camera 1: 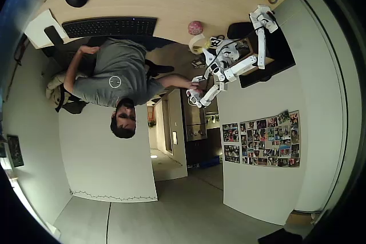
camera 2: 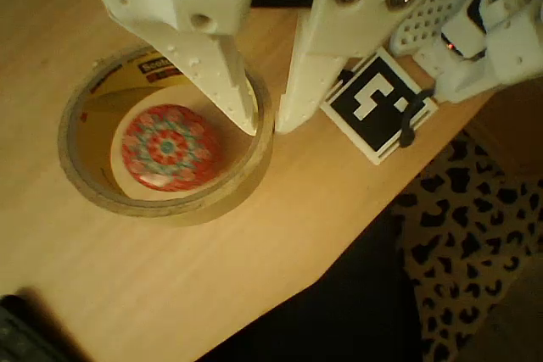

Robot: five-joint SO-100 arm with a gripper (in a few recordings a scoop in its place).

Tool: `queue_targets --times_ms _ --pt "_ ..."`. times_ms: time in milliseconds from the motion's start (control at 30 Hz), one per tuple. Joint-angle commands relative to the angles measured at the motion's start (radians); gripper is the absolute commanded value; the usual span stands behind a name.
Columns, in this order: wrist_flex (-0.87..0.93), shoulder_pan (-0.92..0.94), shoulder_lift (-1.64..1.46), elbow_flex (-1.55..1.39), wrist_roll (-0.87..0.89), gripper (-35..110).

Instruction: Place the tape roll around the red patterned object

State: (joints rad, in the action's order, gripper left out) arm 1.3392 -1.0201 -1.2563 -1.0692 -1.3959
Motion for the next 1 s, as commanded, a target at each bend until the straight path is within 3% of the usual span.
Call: queue_targets --times_ms 0,500,800,967 --pt "0.008 0.003 0.002 0.046 -0.012 0" --pt "0.005 0.091 0.121 0.077 0.034 4" --pt "0.041 0.089 0.063 0.051 0.043 28" --pt "0.233 0.112 0.021 0.172 0.038 34"
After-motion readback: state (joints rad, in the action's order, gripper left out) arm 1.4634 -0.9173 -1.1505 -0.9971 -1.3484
